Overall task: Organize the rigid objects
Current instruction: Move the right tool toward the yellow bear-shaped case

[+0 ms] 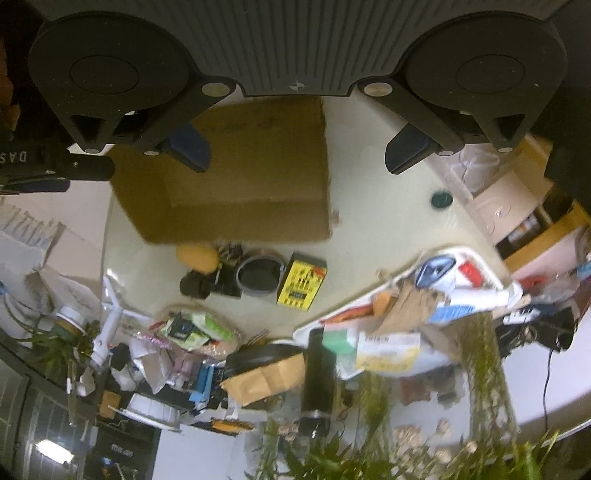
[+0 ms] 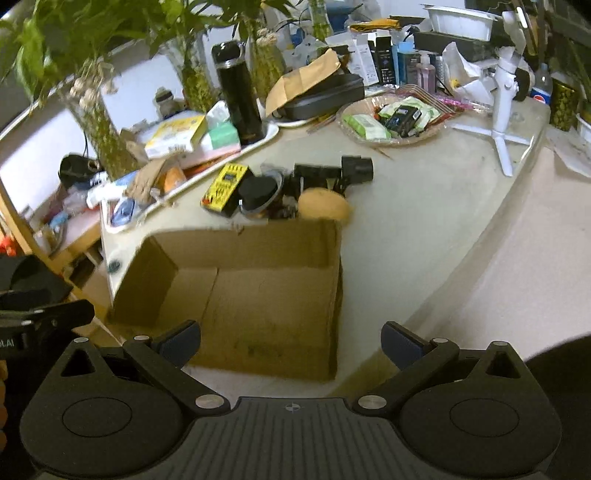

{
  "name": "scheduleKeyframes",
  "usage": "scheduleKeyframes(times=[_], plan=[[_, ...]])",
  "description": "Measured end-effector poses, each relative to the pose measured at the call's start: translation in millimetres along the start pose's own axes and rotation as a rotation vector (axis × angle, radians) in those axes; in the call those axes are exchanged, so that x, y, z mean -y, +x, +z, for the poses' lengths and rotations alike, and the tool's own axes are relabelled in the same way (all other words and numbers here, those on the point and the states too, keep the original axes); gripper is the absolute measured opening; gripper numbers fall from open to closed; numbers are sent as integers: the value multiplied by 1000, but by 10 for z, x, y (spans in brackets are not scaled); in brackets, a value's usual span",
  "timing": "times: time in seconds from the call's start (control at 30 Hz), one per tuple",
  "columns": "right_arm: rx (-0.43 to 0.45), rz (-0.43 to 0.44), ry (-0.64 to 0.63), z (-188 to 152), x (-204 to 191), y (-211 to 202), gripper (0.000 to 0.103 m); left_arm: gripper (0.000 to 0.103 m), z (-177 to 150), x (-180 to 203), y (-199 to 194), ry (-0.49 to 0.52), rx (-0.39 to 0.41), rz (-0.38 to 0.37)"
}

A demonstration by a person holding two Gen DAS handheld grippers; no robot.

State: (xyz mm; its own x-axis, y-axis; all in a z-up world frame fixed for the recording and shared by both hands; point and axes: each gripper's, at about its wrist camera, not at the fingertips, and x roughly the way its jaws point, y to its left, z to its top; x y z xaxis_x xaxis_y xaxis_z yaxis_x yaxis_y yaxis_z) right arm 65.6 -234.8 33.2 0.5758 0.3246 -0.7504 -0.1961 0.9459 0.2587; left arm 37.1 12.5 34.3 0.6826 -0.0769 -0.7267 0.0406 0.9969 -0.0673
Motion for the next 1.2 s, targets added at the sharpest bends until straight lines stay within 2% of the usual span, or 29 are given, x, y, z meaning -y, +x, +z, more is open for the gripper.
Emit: scheduleKeyframes(times=[0.17, 0.37, 0.83, 1.2], plan=[[43, 33, -12, 274, 81, 111, 103, 103, 266, 50, 88, 35, 28, 26], [50, 51, -21, 485, 209, 359, 103, 103, 399, -3, 230, 32, 52, -30], [90, 116, -61, 795, 353, 776, 103, 103, 680, -201, 524, 59, 71, -94], [11, 137, -3, 1000, 542, 1235, 103, 103, 909, -243, 928, 94, 94, -152]])
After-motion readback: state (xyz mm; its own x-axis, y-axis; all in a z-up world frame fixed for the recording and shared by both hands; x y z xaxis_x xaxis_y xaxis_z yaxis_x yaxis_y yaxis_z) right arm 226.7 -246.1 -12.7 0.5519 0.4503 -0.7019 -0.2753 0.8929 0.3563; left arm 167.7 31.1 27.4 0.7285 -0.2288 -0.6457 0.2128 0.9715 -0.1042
